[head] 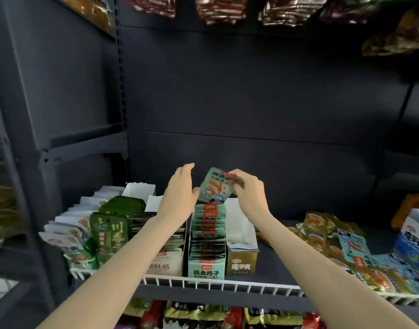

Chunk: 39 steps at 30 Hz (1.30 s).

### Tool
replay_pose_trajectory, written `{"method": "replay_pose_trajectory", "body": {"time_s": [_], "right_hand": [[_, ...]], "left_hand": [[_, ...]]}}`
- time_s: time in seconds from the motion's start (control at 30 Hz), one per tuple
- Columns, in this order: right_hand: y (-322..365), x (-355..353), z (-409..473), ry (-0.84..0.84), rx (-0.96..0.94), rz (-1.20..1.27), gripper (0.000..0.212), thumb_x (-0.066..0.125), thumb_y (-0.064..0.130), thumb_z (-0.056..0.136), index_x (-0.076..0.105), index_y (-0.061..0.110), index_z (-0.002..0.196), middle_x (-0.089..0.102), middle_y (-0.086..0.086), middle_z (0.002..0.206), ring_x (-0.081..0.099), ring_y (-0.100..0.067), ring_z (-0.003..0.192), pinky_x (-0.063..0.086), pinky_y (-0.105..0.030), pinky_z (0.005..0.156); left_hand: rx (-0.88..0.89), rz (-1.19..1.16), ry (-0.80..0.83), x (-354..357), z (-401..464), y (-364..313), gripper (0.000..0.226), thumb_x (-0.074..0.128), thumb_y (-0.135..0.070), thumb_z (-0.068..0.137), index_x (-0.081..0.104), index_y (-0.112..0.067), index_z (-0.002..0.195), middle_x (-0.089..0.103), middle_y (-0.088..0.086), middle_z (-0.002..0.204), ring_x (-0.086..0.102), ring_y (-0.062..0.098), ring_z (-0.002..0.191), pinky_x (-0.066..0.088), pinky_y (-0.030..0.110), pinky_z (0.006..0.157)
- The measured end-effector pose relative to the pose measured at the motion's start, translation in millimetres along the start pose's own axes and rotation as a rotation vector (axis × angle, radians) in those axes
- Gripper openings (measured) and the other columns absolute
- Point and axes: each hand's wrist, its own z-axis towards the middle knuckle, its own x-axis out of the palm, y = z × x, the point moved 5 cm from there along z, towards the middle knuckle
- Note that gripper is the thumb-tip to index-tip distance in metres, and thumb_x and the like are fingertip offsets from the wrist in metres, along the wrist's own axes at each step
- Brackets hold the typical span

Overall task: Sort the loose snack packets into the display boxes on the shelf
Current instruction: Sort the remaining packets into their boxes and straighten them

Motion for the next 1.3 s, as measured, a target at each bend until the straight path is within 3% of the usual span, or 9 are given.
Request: {"method": "replay_pose_trajectory", "body": {"time_s": [0.2, 0.3, 0.43, 0.57, 0.7, 0.8, 0.97, 1.1, 1.3], "right_hand": [[0.1, 23.3, -2.8, 0.284, -0.064, -0.198, 0.025, 0.045, 0.005, 0.094, 0.067, 0.017, 0.097, 0.069, -0.002, 0.089, 0.064, -0.021, 0.084, 0.051, -0.035, 0.072], [6.4, 25.1, -2.1, 0.338, -0.107, -0.232, 0.024, 0.046, 0.005, 0.095, 0.067, 0.014, 0.103, 0.065, -0.002, 0.1, 0.058, -0.015, 0.092, 0.045, -0.023, 0.077], [3.6, 28.6, -4.0, 0.372, -0.096, -0.257, 0.025, 0.046, 0.01, 0.096, 0.067, 0.016, 0.109, 0.066, -0.001, 0.104, 0.058, -0.012, 0.093, 0.046, -0.025, 0.081], [-11.9, 35.9, -10.2, 0.462, -0.026, -0.339, 0.029, 0.044, 0.013, 0.096, 0.064, 0.024, 0.113, 0.067, 0.001, 0.113, 0.06, -0.017, 0.103, 0.049, -0.038, 0.092], [-14.4, 12.2, -18.3, 0.385, -0.001, -0.225, 0.034, 0.046, 0.007, 0.093, 0.061, 0.02, 0.12, 0.064, 0.004, 0.118, 0.056, -0.008, 0.11, 0.039, -0.015, 0.093], [-32.5, -21.5, -24.2, 0.24, 0.025, -0.219, 0.031, 0.047, 0.007, 0.093, 0.063, 0.019, 0.116, 0.065, 0.006, 0.114, 0.056, -0.004, 0.104, 0.039, -0.013, 0.087], [-107.6, -84.5, -42.2, 0.037, 0.222, -0.285, 0.031, 0.049, 0.008, 0.091, 0.062, 0.017, 0.118, 0.062, -0.001, 0.118, 0.057, -0.013, 0.108, 0.04, -0.018, 0.087], [-192.9, -120.0, -58.7, 0.054, 0.446, -0.422, 0.038, 0.053, 0.014, 0.091, 0.05, 0.009, 0.128, 0.056, -0.016, 0.123, 0.054, -0.032, 0.112, 0.044, -0.033, 0.086], [-290.1, -150.8, -72.2, 0.201, 0.79, -0.666, 0.077, 0.051, 0.044, 0.093, 0.008, 0.014, 0.149, 0.009, -0.028, 0.152, 0.003, -0.039, 0.143, 0.018, -0.048, 0.114]], "left_hand": [[0.1, 0.219, 0.199, 9.8, -3.9, 2.5, 0.034, 0.056, -0.026, 0.093, 0.053, -0.021, 0.127, 0.063, 0.002, 0.119, 0.058, 0.021, 0.108, 0.047, 0.042, 0.092], [0.146, 0.31, 0.219, 11.2, -5.2, -2.0, 0.023, 0.048, -0.027, 0.097, 0.06, -0.02, 0.115, 0.068, 0.002, 0.103, 0.063, 0.023, 0.096, 0.049, 0.036, 0.083], [0.246, 0.486, 0.133, 5.9, -4.3, -6.4, 0.026, 0.039, -0.027, 0.1, 0.061, -0.022, 0.113, 0.069, -0.001, 0.101, 0.062, 0.021, 0.094, 0.038, 0.029, 0.08], [0.206, 0.487, 0.317, 19.4, -7.2, -3.0, 0.025, 0.042, -0.027, 0.098, 0.062, -0.022, 0.112, 0.068, 0.002, 0.103, 0.062, 0.024, 0.092, 0.046, 0.032, 0.08], [0.25, 0.415, 0.273, 28.5, -9.3, -17.9, 0.024, 0.049, -0.028, 0.094, 0.062, -0.022, 0.112, 0.065, -0.002, 0.107, 0.059, 0.019, 0.099, 0.046, 0.034, 0.086], [0.34, 0.369, 0.221, 47.0, -14.0, -46.4, 0.027, 0.047, -0.028, 0.094, 0.059, -0.022, 0.117, 0.061, -0.004, 0.111, 0.054, 0.016, 0.104, 0.042, 0.033, 0.09], [0.38, 0.201, 0.288, 118.5, -24.7, -107.5, 0.027, 0.045, -0.024, 0.095, 0.056, -0.02, 0.119, 0.059, -0.003, 0.117, 0.051, 0.017, 0.11, 0.042, 0.031, 0.088], [0.248, 0.122, 0.458, 202.0, -23.6, -129.5, 0.035, 0.043, -0.026, 0.096, 0.048, -0.015, 0.128, 0.051, 0.001, 0.128, 0.049, 0.021, 0.116, 0.043, 0.035, 0.089], [0.095, 0.261, 0.744, 307.2, -14.1, -101.4, 0.075, 0.047, -0.046, 0.093, 0.009, -0.015, 0.15, 0.004, 0.006, 0.159, 0.01, 0.026, 0.145, 0.019, 0.043, 0.116]]}}
